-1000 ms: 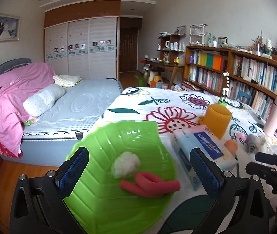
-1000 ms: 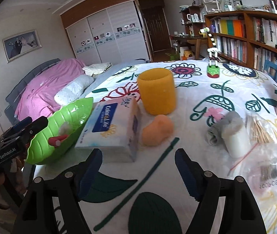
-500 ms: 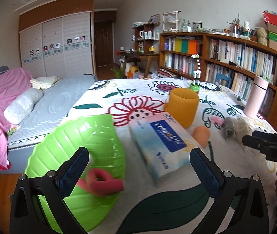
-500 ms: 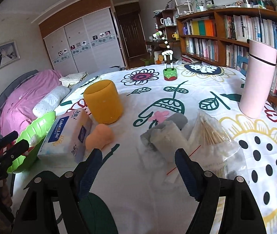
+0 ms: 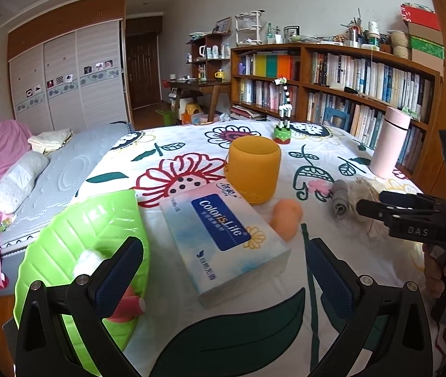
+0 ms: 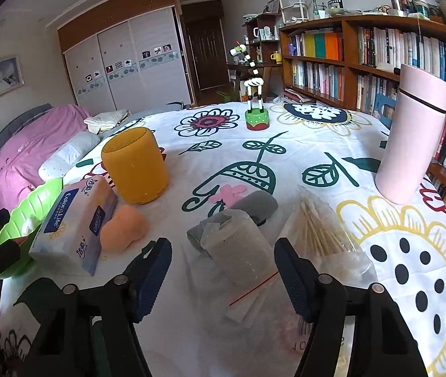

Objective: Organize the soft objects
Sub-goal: 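Move the right gripper to the bagged grey gauze roll and grasp it, then grasp the orange makeup sponge with the left gripper while the right holds the gauze roll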

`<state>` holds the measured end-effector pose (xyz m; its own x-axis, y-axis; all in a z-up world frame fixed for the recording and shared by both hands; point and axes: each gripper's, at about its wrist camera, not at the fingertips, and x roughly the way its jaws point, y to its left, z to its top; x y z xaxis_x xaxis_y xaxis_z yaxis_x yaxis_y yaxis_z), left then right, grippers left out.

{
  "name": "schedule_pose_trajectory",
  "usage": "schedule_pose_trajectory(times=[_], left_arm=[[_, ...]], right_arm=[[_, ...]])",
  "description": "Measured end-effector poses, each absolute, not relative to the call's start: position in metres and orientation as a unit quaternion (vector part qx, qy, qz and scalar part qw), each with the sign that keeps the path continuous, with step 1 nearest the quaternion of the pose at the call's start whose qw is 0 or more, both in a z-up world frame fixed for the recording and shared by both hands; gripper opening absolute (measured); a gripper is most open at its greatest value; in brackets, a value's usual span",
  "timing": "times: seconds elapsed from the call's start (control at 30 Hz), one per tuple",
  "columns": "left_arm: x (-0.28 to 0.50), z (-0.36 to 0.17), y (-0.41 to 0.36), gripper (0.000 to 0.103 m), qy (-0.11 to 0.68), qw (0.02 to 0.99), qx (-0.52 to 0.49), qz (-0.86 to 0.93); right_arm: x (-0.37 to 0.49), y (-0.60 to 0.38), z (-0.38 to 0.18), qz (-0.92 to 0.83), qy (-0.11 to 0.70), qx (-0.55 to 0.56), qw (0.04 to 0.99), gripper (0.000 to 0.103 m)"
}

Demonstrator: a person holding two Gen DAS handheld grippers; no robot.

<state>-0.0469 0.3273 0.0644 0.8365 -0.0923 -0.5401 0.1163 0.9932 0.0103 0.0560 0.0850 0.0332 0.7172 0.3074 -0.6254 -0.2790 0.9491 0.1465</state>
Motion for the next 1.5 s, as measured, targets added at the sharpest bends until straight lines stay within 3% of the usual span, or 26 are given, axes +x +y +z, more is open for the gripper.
schedule_pose_trajectory(times=[0.4,0.5,0.9,1.17,1.33,1.5], left_arm=[[-0.032,0.066,0.307,0.103,0.28,0.956,0.028,-0.077],[-0.025,0.066,0.299,0.103,0.28,0.956,0.03,-0.084],[0.012,0.055,0.255,0.102,0.287,0.947,0.072,-0.129],[0.037,0.038,0.244,0.083,0.322,0.932,0.064,-0.154],[0.05,0.027,0.243,0.063,0.345,0.924,0.065,-0.15],[0.055,0.022,0.237,0.053,0.347,0.923,0.086,-0.146]], right_arm=[[0.076,0.081,0.02,0.168,0.372,0.036,0.912,0.063],[0.076,0.08,0.02,0.166,0.374,0.035,0.912,0.052],[0.06,0.065,0.031,0.174,0.356,0.071,0.915,0.051],[0.057,0.052,0.043,0.161,0.335,0.093,0.924,0.051],[0.054,0.053,0.047,0.163,0.328,0.095,0.926,0.051],[0.052,0.056,0.048,0.165,0.324,0.091,0.927,0.051]])
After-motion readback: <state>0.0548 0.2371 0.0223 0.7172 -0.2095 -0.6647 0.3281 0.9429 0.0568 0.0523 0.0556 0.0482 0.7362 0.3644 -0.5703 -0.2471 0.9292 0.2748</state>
